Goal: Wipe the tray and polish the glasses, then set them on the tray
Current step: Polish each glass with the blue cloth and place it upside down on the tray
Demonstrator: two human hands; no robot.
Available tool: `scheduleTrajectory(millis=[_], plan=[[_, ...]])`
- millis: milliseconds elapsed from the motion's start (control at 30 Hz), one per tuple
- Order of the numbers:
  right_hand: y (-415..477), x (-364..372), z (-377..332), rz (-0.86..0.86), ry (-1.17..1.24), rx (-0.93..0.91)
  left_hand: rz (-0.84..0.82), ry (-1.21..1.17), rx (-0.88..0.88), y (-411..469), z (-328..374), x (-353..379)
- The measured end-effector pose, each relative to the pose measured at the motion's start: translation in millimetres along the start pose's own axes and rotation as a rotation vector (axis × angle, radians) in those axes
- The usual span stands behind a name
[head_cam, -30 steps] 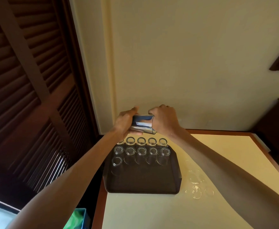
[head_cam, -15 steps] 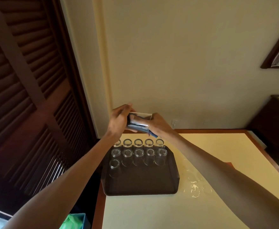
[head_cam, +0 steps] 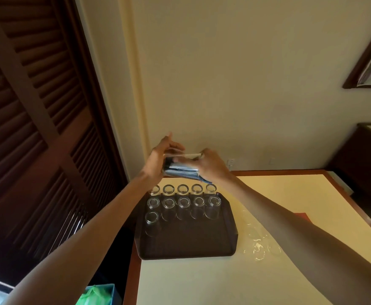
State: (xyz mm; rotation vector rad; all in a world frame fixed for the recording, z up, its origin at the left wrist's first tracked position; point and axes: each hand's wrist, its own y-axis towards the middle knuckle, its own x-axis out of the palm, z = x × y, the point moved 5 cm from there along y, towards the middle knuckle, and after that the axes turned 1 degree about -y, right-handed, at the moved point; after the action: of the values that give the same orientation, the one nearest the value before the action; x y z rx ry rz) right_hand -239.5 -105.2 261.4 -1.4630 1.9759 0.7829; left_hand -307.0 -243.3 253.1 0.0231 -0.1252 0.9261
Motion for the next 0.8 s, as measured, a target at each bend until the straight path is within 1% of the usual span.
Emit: scheduleTrajectory(millis=[33, 67, 100, 133, 167, 200, 233, 267, 300, 333, 367, 433, 467, 500, 533, 567, 600, 633, 733, 800], plan=[[0, -8, -8, 0.116, -0.273, -0.124, -0.039, -0.080, -0.132, -1, -6, 1], [-2, -15, -17, 0.228, -0.528, -0.234, -0.043, -0.107, -0.222, -2, -11, 2], [-8, -21, -29, 0.303, -0.695, -0.319, -0.011, -0.106, -0.270, -3, -14, 3], [-14, -24, -35, 0.331, -0.762, -0.369, 0.037, -0.101, -0.280, -4, -15, 5], [-16, -26, -36, 0.352, -0.769, -0.396, 0.089, -0.082, -0.265, -5, -14, 7], [-14, -26, -34, 0.348, -0.748, -0.392, 0.138, -0.055, -0.231, -6, -12, 8], [-9, -24, -25, 0.305, -0.703, -0.346, 0.180, -0.029, -0.185, -7, -9, 8], [-4, -21, -16, 0.264, -0.609, -0.261, 0.210, -0.009, -0.134, -6, -5, 8], [-1, -18, -8, 0.244, -0.455, -0.185, 0.229, 0.008, -0.068, -7, -1, 7], [1, -12, 1, 0.204, -0.245, -0.105, 0.244, 0.046, 0.019, -7, 4, 6], [-1, -4, 8, 0.113, 0.037, 0.002, 0.257, 0.116, 0.120, -6, 11, 5], [-12, 21, 15, -0.188, 0.576, 0.334, 0.266, 0.249, 0.292, -7, 20, 5], [-18, 30, 17, -0.317, 0.732, 0.439, 0.256, 0.273, 0.336, -8, 22, 6], [-26, 32, 14, -0.402, 0.817, 0.475, 0.239, 0.276, 0.353, -9, 22, 8], [-28, 33, 14, -0.449, 0.828, 0.469, 0.221, 0.273, 0.351, -9, 19, 8], [-26, 33, 17, -0.444, 0.792, 0.442, 0.205, 0.263, 0.337, -10, 16, 10], [-24, 28, 18, -0.382, 0.696, 0.391, 0.187, 0.228, 0.302, -10, 11, 9], [-20, 22, 19, -0.274, 0.546, 0.308, 0.167, 0.158, 0.239, -11, 6, 9], [-15, -8, 4, 0.089, -0.098, -0.026, 0.060, -0.107, -0.057, -12, -4, 11], [-15, -20, -9, 0.221, -0.484, -0.224, 0.051, -0.124, -0.176, -13, -7, 11]])
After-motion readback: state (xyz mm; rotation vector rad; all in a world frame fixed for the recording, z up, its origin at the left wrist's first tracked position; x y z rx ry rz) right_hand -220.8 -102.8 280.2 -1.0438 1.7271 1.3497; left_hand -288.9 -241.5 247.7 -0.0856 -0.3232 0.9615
